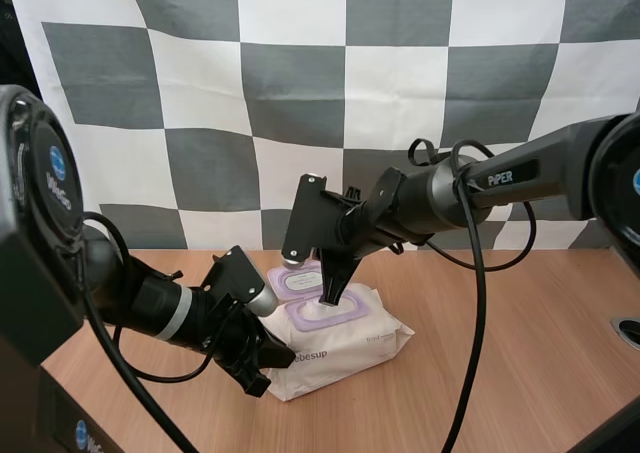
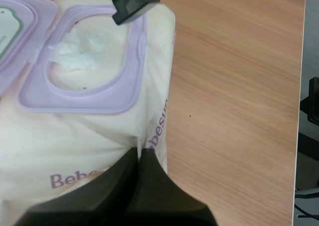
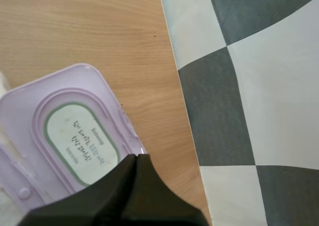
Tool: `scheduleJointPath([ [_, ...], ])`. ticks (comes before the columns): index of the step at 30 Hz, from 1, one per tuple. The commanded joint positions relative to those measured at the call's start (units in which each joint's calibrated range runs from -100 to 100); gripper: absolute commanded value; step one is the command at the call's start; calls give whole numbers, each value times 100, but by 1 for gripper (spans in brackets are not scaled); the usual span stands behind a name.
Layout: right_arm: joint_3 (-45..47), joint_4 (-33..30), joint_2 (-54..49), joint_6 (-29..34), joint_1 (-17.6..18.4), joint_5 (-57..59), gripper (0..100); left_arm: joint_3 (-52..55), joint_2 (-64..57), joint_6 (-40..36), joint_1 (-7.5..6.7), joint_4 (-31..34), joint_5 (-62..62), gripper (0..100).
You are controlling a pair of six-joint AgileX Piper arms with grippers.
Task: Open the wet wipes lid
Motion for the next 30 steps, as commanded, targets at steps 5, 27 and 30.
scheduleJointPath([
  [5,-5,436,-74,52,-2,66,0,-16,-224,-142,-2,0,-466,16],
  [27,23,476,-2450,1462,-244,-1271,100,-31,-3502,-1366,-2,-1911,-5467,100],
  [30,23,592,-3051,1611,-470,-1258,100,-160,-4049,-1366,-2,-2575,-5930,100],
])
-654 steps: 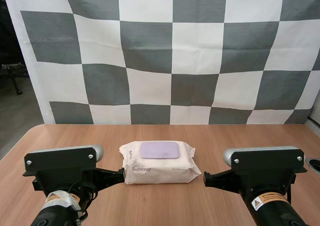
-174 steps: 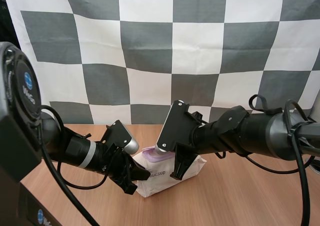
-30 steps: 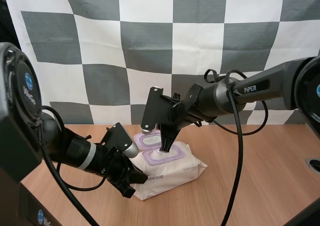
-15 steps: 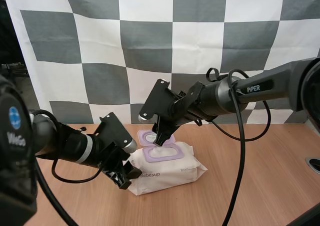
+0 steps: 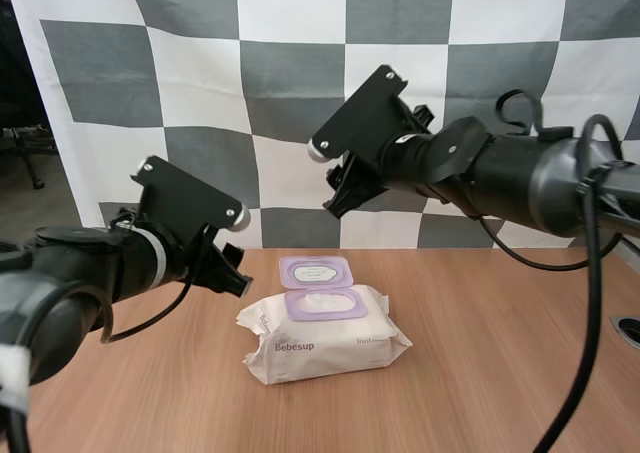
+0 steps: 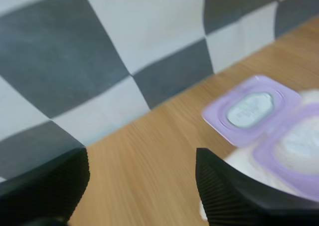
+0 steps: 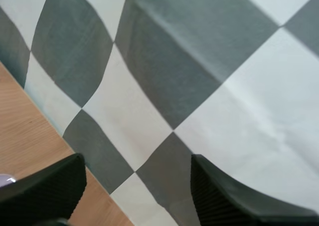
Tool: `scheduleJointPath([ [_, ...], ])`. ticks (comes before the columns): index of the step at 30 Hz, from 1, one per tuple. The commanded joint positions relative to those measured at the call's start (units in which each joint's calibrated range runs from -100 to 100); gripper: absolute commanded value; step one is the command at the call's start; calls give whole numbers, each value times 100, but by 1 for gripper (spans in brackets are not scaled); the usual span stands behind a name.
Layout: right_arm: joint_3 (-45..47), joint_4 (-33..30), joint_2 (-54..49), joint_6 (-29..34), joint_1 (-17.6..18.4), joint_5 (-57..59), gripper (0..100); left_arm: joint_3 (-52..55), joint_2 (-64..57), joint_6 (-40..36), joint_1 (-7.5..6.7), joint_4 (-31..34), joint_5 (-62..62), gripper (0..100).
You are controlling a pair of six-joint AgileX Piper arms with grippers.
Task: Open the wet wipes lid
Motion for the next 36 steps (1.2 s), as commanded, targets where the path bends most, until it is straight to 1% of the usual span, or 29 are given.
scheduleJointPath([
  [1,-1,115,-721,190,-192,30,100,-134,-669,-44,-2,-1158,-1028,100],
  [6,-1,186,-1706,721,-694,1075,100,-222,-1609,-539,-2,-1889,-1028,100],
  [10,-1,150,-2489,988,-1041,2094,100,-222,-2360,-616,-2,-2017,-1092,100],
  [12,-1,-22,-2912,1288,-1209,2683,100,-222,-2733,-779,-2,-2017,-1350,100],
  [14,-1,-413,-3286,1679,-1353,3083,100,-222,-3152,-1152,-2,-2017,-1812,100],
  [16,-1,-979,-3635,2169,-1446,3460,100,-207,-3567,-1345,-2,-2017,-2267,100],
  [18,-1,-1481,-3940,2702,-1500,3863,100,-125,-3943,-1389,-2,-2017,-2533,100],
  [21,11,-2282,-4402,3711,-1508,4390,100,154,-4488,-1389,-2,-1944,-2570,100],
  [23,108,-2785,-4718,4131,-1508,4406,100,453,-4832,-1389,-2,-1874,-2570,100],
  [24,208,-2923,-4879,4268,-1508,4325,100,591,-4985,-1389,-2,-1863,-2570,100],
  [26,564,-3154,-5187,4353,-1508,4257,100,937,-5228,-1389,-2,-1719,-2588,100],
  [28,987,-3262,-5446,4353,-1508,4189,100,1206,-5228,-1389,-2,-1402,-2570,100],
  [30,1528,-3373,-5673,4353,-1508,3989,100,1411,-5228,-1379,-2,-836,-2535,100],
  [33,2190,-3549,-5867,4353,-1508,3583,100,1675,-5228,-1379,-2,-177,-2515,100],
  [36,2646,-3686,-5880,4353,-1508,3344,100,1875,-5228,-1379,-2,-41,-2515,100],
])
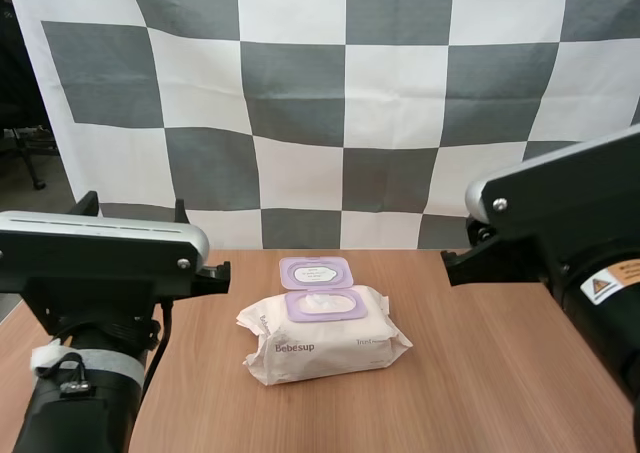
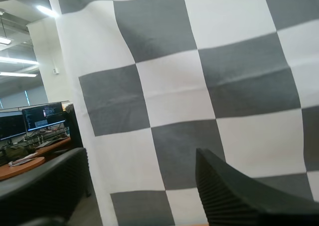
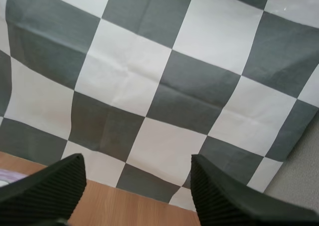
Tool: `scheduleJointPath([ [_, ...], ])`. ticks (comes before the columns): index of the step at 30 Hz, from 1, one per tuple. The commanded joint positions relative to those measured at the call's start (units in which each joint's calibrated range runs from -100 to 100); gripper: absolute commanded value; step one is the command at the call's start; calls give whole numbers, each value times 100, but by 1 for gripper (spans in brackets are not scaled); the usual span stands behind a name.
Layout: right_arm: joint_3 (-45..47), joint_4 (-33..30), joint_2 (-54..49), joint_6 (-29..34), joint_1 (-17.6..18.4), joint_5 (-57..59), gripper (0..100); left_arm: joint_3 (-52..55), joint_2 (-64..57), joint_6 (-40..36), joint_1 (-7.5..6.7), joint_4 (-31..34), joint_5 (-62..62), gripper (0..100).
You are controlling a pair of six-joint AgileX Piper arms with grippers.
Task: Open the wet wipes lid
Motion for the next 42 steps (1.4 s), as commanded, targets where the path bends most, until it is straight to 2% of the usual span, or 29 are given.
scheduleJointPath([
  [1,582,-199,-2,32,-2,-181,100,131,0,6,-2,329,-18,100],
  [5,702,-259,-2,32,-2,-72,100,184,0,6,-2,568,-18,100],
  [9,702,-221,-2,32,-2,-72,100,184,0,-77,-2,429,86,100],
  [14,702,-201,-2,32,-2,-72,100,184,0,-485,-2,388,966,100],
  [24,702,-201,-2,32,-2,-72,100,184,0,-485,-2,376,1998,100],
  [27,702,-201,-2,32,-2,-72,100,184,0,-583,-2,390,1290,100],
  [32,702,-202,-79,32,-2,-72,100,312,0,-893,-2,328,-869,100],
  [37,702,-202,-273,32,-2,-124,100,867,0,-1336,-4,316,-1021,100],
  [42,702,-202,-410,32,-2,-124,100,988,0,-1932,-4,-71,-1457,100],
])
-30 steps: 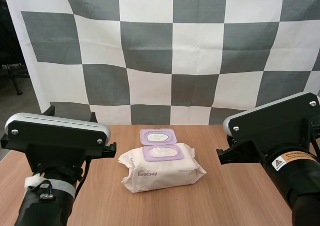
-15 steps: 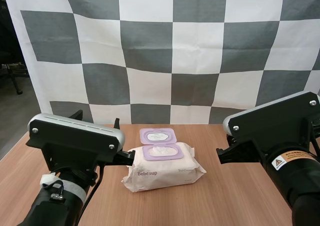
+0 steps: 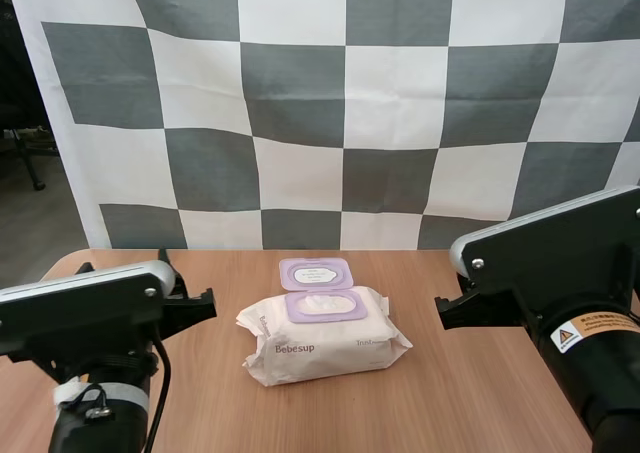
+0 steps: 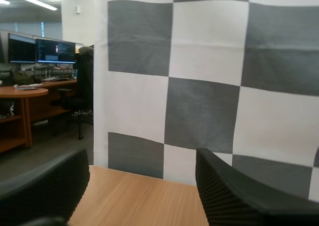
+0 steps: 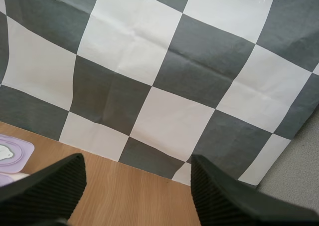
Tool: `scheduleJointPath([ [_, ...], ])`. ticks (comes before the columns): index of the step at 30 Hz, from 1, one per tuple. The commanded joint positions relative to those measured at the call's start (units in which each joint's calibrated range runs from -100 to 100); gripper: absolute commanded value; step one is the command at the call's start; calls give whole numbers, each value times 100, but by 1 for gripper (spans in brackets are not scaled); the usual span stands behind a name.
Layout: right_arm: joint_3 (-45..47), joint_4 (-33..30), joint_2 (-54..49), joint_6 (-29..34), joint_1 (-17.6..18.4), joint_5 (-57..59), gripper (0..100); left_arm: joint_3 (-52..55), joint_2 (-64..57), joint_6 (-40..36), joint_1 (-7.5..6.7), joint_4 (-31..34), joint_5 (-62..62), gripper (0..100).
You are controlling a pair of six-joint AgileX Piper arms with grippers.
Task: Open the wet wipes lid
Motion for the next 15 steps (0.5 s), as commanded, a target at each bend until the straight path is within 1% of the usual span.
scheduleJointPath([
  [1,0,7,-4,0,-2,0,100,0,0,-409,-4,-86,-328,100],
  [4,0,7,-4,0,-2,0,100,0,0,-569,-4,-86,-341,100],
  [7,0,7,-4,0,-2,0,100,0,0,-568,-4,-73,-341,100],
  [9,0,7,-4,0,-2,0,100,0,0,-597,-4,146,-341,100],
  [10,0,7,-4,0,-2,0,100,0,0,-755,-4,560,-327,100],
  [11,0,7,-4,0,-2,0,100,0,0,-1137,-4,1141,-327,100],
  [12,0,7,-4,0,-2,0,100,0,0,-1751,-4,1802,-327,100],
  [13,0,7,-4,0,-2,0,100,0,0,-2031,-4,2225,-327,100],
  [14,0,7,-4,0,-2,0,100,0,0,-3276,-4,3305,-327,100],
  [15,0,7,-4,0,-2,0,100,0,0,-3917,-4,4123,-327,100],
])
